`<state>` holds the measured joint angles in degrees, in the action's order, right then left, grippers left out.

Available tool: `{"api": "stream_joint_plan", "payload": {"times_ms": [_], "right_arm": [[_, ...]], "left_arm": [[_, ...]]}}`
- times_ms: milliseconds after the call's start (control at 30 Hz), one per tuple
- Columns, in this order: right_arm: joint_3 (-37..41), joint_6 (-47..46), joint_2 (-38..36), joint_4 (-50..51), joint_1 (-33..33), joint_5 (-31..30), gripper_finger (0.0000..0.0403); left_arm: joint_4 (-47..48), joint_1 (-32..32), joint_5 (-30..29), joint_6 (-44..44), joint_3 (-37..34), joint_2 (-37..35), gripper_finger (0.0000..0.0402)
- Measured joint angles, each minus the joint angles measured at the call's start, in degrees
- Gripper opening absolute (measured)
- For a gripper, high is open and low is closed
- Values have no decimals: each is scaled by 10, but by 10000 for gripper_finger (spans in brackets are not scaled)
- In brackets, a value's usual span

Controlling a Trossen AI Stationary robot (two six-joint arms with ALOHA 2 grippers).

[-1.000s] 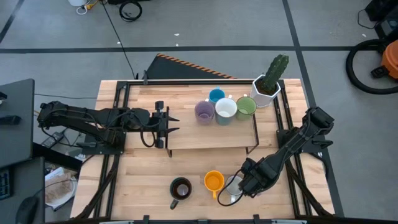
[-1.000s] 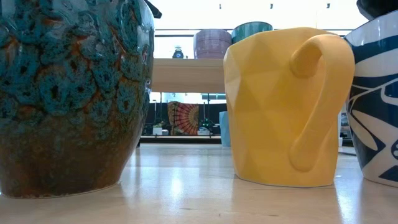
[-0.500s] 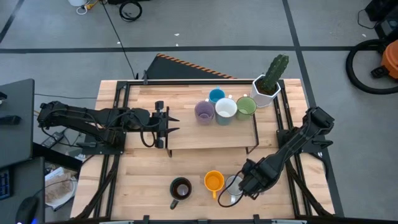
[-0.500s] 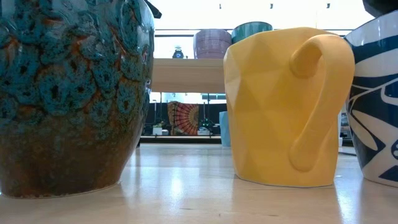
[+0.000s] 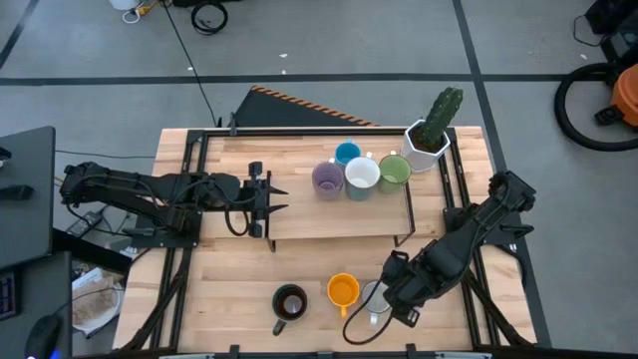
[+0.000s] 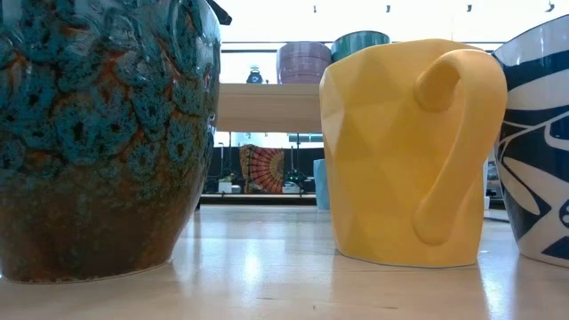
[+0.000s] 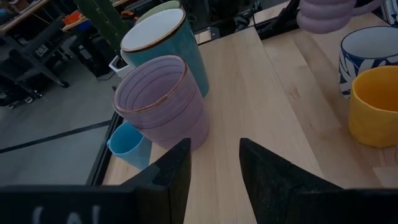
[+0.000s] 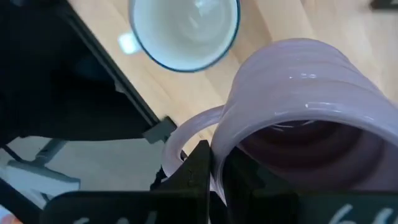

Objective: Place coffee mugs
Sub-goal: Put the purple mug on the shelf

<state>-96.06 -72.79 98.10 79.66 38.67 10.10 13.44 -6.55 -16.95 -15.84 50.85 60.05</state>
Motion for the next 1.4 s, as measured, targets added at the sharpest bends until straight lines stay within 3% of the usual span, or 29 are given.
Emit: {"api": "stream_joint_plan", "payload": {"times_ms": [400, 833, 1200, 1400], "right_arm": [[-92, 180, 0, 107, -81, -30, 29], [-110, 425, -12, 104, -201, -10, 29], [-110, 505, -47, 104, -273, 19, 30], [-90, 541, -48, 104, -294, 37, 30]], "left_arm": [[-3, 0, 0, 19, 0, 0, 141], [-3, 0, 0, 77, 0, 0, 141], [-3, 0, 0, 58, 0, 0, 141], [-3, 0, 0, 112, 0, 0, 141]]}}
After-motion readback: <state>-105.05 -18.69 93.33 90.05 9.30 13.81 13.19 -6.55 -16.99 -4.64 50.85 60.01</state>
